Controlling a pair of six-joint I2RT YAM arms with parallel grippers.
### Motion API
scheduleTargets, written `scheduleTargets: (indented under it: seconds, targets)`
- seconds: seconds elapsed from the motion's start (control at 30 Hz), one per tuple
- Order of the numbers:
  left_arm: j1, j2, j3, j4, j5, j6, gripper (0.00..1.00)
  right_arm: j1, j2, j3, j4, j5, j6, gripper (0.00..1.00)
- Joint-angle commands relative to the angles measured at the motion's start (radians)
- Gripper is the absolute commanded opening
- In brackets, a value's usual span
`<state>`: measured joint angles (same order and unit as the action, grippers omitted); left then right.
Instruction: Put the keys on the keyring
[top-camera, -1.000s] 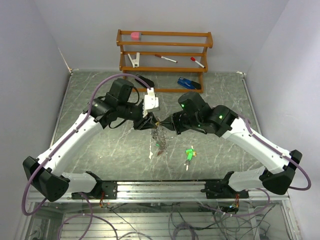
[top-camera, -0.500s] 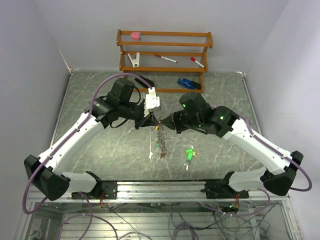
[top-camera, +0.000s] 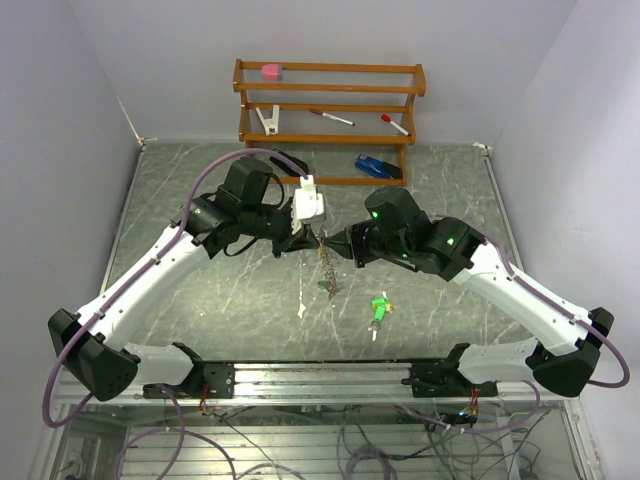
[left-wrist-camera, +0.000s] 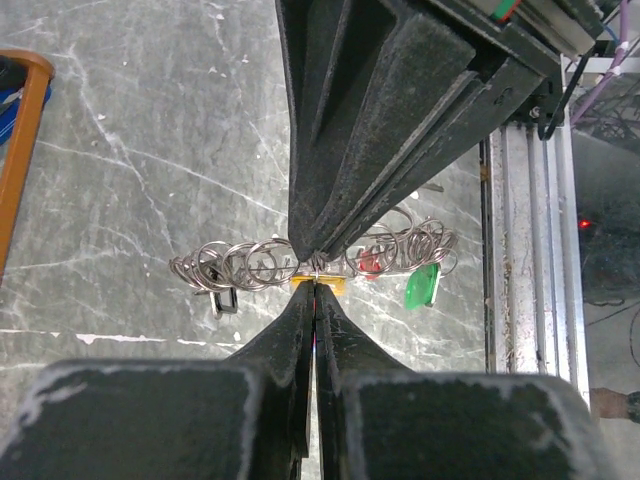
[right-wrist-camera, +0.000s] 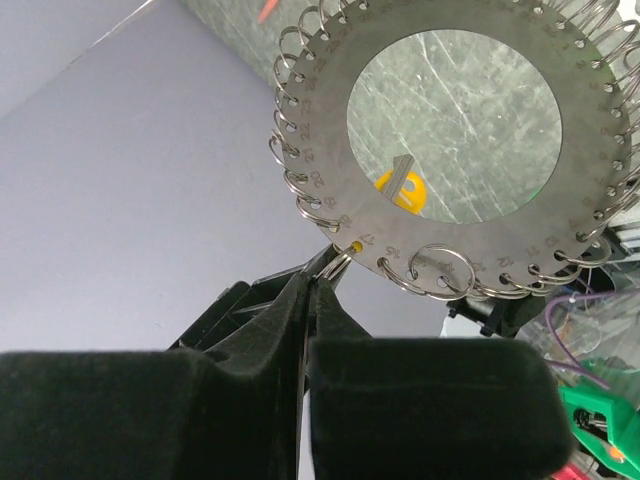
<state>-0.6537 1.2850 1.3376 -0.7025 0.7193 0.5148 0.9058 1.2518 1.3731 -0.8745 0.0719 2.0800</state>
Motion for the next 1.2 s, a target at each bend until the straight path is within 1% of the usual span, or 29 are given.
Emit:
scheduleTargets:
  seconds: [0.0, 0.2, 0.3, 0.37, 0.4, 0.5, 0.53, 0.57, 0.6, 0.63, 0.67, 0.73, 0.77, 0.8, 0.87, 0.9, 0.93, 0.97, 1.0, 1.03, 1.07, 1.1, 1.17]
  targets:
    - [-0.021, 0.006, 0.014, 0.035, -0.077, -0.008, 0.07, 0.015, -0.028, 0.004, 0.066, 0.007, 0.107, 0.0]
    - [-0.038, 0.01, 0.029, 0.009, -0.123, 0.03, 0.07, 0.026, -0.032, -0.008, 0.08, 0.011, 0.119, 0.0]
    - [-0.039, 0.011, 0.038, 0.009, -0.121, 0.018, 0.08, 0.025, -0.034, -0.007, 0.076, 0.013, 0.114, 0.0]
    - [-0.04, 0.011, 0.041, 0.013, -0.12, 0.008, 0.19, 0.025, -0.037, -0.011, 0.076, 0.012, 0.115, 0.0]
    - [-0.039, 0.012, 0.045, 0.01, -0.12, 0.006, 0.23, 0.025, -0.038, -0.011, 0.071, 0.014, 0.114, 0.0]
    - [-0.038, 0.014, 0.062, -0.004, -0.118, 0.007, 0.27, 0.026, -0.047, -0.005, 0.051, 0.026, 0.114, 0.0]
    - [-0.038, 0.016, 0.069, -0.009, -0.115, 0.007, 0.27, 0.026, -0.05, -0.004, 0.048, 0.035, 0.113, 0.0]
    - [-0.04, 0.017, 0.075, -0.015, -0.111, 0.007, 0.24, 0.026, -0.052, 0.0, 0.04, 0.04, 0.111, 0.0]
    - [-0.039, 0.017, 0.079, -0.017, -0.11, 0.004, 0.19, 0.026, -0.051, 0.006, 0.026, 0.046, 0.108, 0.0]
    - [-0.039, 0.017, 0.078, -0.014, -0.112, 0.002, 0.1, 0.026, -0.052, 0.013, 0.009, 0.053, 0.1, 0.0]
    - [-0.038, 0.017, 0.074, -0.016, -0.111, 0.006, 0.07, 0.025, -0.055, 0.021, -0.015, 0.064, 0.087, 0.0]
    - [-0.039, 0.015, 0.061, -0.016, -0.125, 0.019, 0.07, 0.025, -0.071, 0.023, -0.065, 0.137, 0.019, 0.0]
    - [-0.038, 0.012, 0.053, -0.018, -0.142, 0.026, 0.07, 0.02, -0.079, 0.015, -0.066, 0.179, -0.031, 0.0]
    - [-0.037, 0.009, 0.052, -0.034, -0.162, 0.038, 0.07, 0.011, -0.096, -0.002, -0.021, 0.237, -0.174, 0.0]
    - [-0.022, -0.013, 0.049, -0.077, -0.218, 0.067, 0.07, -0.036, -0.118, -0.039, 0.071, 0.25, -0.415, 0.0]
    - [0.001, -0.033, 0.039, -0.08, -0.247, 0.063, 0.07, -0.064, -0.124, -0.06, 0.14, 0.232, -0.574, 0.04]
    - [0.034, -0.052, 0.027, -0.077, -0.267, 0.049, 0.08, -0.086, -0.123, -0.077, 0.194, 0.205, -0.714, 0.14]
    - [0.088, -0.071, 0.014, -0.071, -0.265, 0.043, 0.1, -0.11, -0.113, -0.084, 0.219, 0.178, -0.829, 0.24]
    - [0.17, -0.091, -0.004, -0.061, -0.25, 0.036, 0.12, -0.129, -0.094, -0.083, 0.232, 0.158, -0.923, 0.34]
    - [0.234, -0.109, -0.023, -0.043, -0.235, 0.017, 0.14, -0.148, -0.072, -0.077, 0.253, 0.127, -1.035, 0.42]
    - [0.302, -0.126, -0.044, -0.019, -0.232, 0.0, 0.15, -0.154, -0.045, -0.066, 0.272, 0.097, -1.174, 0.44]
    - [0.362, -0.145, -0.064, 0.004, -0.233, -0.011, 0.16, -0.156, -0.007, -0.045, 0.266, 0.074, -1.276, 0.44]
    - [0.464, -0.18, -0.104, 0.055, -0.242, -0.031, 0.17, -0.153, 0.078, -0.003, 0.263, 0.009, -1.454, 0.41]
